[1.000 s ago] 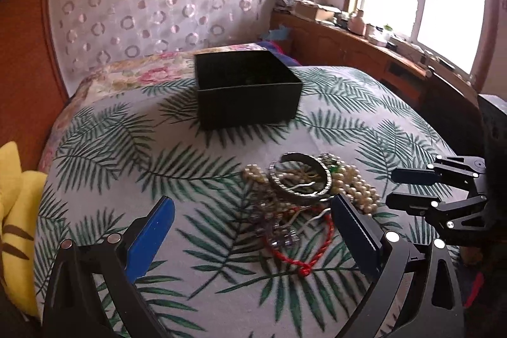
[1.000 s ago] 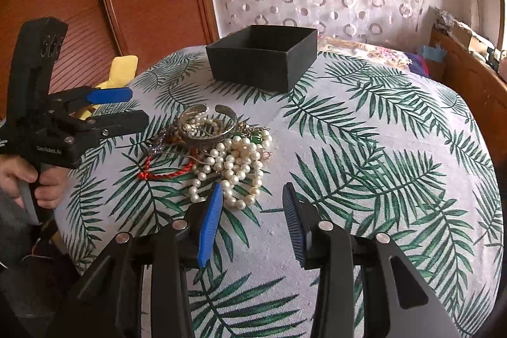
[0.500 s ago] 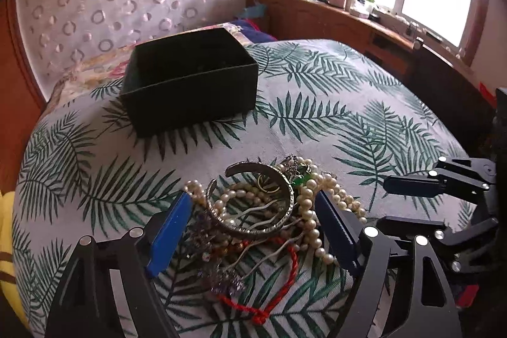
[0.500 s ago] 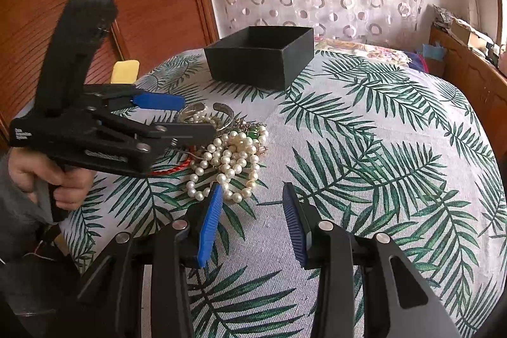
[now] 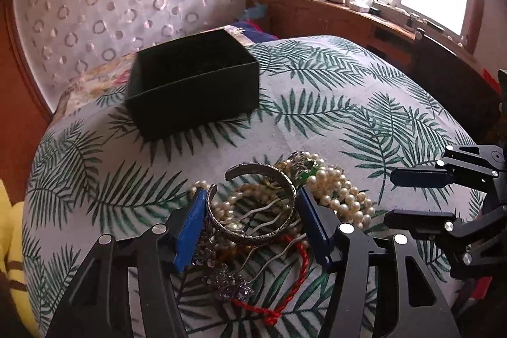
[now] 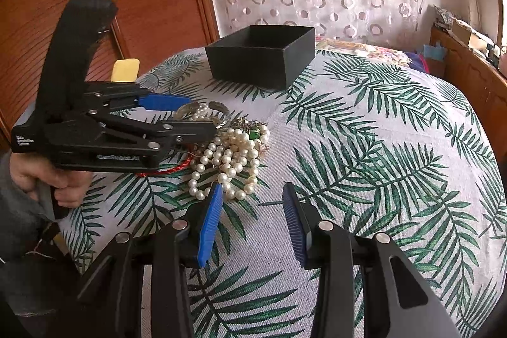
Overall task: Organize jewelry
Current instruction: 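Grasp the silver bangle with the left tool while the right tool lifts the pearl necklace, then lower the silver bangle and pearl necklace into the black box and release both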
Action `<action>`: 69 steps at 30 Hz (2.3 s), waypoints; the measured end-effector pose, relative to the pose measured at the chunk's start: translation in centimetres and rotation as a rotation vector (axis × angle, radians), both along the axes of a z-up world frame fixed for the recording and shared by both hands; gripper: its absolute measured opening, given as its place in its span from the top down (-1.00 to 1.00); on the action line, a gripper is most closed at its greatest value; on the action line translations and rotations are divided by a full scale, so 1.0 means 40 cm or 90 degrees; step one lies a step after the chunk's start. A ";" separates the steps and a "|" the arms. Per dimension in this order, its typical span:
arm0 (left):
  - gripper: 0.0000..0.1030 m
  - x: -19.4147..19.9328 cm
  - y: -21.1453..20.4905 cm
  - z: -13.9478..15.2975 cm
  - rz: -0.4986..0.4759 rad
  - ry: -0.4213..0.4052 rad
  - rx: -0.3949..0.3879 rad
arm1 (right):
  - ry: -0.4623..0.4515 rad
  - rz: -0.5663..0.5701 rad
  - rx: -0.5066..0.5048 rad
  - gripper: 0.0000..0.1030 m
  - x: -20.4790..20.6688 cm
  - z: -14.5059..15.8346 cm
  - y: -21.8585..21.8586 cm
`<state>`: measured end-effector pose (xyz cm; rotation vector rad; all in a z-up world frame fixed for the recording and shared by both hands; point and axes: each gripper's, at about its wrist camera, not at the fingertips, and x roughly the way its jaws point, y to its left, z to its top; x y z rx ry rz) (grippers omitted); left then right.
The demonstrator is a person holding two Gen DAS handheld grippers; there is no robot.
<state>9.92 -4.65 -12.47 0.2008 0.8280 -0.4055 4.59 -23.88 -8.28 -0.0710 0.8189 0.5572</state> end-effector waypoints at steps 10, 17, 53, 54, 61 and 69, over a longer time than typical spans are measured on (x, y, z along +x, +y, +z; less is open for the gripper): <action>-0.08 -0.065 0.112 0.031 0.067 -0.033 -0.062 | 0.003 0.024 -0.038 0.19 0.017 0.006 0.041; -0.08 -0.100 0.146 0.047 0.088 -0.052 -0.085 | 0.005 0.044 -0.052 0.37 0.033 0.016 0.083; -0.08 -0.120 0.172 0.094 0.096 -0.085 -0.112 | -0.104 0.049 -0.063 0.84 0.036 0.190 0.072; -0.08 -0.117 0.172 0.099 0.096 -0.088 -0.112 | -0.110 0.050 -0.063 0.84 0.037 0.201 0.072; -0.08 -0.099 0.162 0.132 0.094 -0.109 -0.108 | -0.161 0.052 -0.064 0.84 0.057 0.284 0.069; -0.08 -0.085 0.154 0.152 0.096 -0.123 -0.108 | -0.211 0.049 -0.059 0.84 0.082 0.371 0.061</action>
